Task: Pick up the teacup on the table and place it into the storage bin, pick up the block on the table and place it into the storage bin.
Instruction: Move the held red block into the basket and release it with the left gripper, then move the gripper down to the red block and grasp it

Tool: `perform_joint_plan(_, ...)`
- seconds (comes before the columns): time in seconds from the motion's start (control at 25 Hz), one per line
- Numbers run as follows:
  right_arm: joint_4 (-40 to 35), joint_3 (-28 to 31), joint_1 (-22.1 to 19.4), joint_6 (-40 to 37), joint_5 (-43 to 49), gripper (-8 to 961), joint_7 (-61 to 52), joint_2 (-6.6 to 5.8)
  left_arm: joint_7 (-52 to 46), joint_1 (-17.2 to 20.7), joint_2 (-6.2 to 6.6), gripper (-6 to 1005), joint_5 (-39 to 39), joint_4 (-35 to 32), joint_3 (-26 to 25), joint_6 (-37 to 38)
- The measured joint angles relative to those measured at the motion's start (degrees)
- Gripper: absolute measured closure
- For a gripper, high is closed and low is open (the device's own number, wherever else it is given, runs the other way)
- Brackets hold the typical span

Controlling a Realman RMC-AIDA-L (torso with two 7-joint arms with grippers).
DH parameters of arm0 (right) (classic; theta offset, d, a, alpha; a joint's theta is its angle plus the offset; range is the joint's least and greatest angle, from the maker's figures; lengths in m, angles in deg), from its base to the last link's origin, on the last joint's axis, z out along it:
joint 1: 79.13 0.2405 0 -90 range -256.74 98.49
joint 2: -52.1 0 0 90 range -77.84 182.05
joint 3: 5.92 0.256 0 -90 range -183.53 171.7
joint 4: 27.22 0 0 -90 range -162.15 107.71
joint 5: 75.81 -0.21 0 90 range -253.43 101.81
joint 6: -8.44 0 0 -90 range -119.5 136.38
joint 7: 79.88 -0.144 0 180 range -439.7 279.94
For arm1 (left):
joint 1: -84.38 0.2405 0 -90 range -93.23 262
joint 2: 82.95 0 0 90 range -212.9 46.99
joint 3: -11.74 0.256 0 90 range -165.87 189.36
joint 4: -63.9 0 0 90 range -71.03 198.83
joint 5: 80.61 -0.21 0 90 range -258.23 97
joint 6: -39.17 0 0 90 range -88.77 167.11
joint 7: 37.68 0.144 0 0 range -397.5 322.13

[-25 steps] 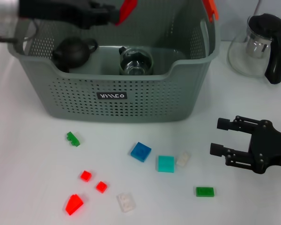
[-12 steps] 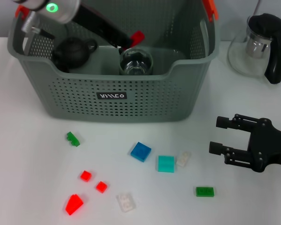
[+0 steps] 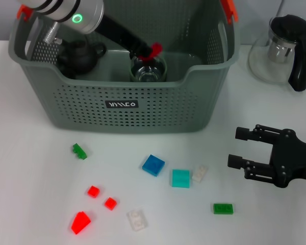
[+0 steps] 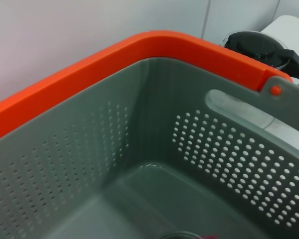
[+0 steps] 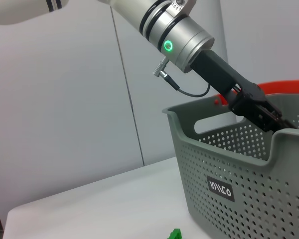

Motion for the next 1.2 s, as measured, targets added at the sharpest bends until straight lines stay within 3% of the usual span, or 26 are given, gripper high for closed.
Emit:
perform_joint_plan(0.16, 0.01, 0.03, -0.14, 0.0, 0.0, 213, 0.01, 0.0, 0.31, 0.37, -0.36, 702, 1.3, -0.97, -0.86, 0.67)
perform_joint_plan(0.28, 0.0, 0.06, -0.29, 0.02, 0.0, 212, 0.16, 0.0, 2.09, 2.19, -0.49, 562, 6.35, -3.94, -2.54, 2.11)
perform_joint_plan(0.36, 0.03, 0.07, -0.34, 0.01, -0.03, 212, 0.32, 0.0, 5.62, 4.91, -0.85, 469, 13.58, -6.82, -4.88, 3.53)
perform_joint_plan(0.48, 0.09, 0.07, -0.48, 0.05, -0.13, 212, 0.39, 0.06, 14.52, 10.76, -1.73, 450, 30.68, -9.54, -10.98, 7.61)
perform_joint_plan(0.6, 0.1, 0.18, -0.56, 0.02, -0.27, 212, 0.41, 0.08, 22.54, 15.55, -1.55, 430, 47.97, -6.07, -16.62, 17.55)
perform_joint_plan(0.72, 0.08, 0.43, -0.56, -0.01, -0.29, 212, 0.48, 0.14, 27.83, 17.57, -1.1, 411, 55.31, 0.59, -23.71, 31.14)
perform_joint_plan(0.8, 0.05, 0.53, -0.46, -0.02, -0.31, 212, 0.5, 0.16, 30.16, 19.3, -1.19, 398, 54.89, 2.13, -26.07, 37.15)
perform_joint_plan(0.92, 0.03, 0.63, -0.16, -0.03, -0.23, 212, 0.52, 0.17, 34.11, 23.11, -2.49, 398, 47.24, 0.36, -26.2, 39.85)
perform_joint_plan(1.2, -0.02, 0.44, 0.31, -0.01, -0.06, 212, 0.33, 0.18, 45.48, 26.81, -4.19, 400, 19.96, -3.41, -25.45, 39.97)
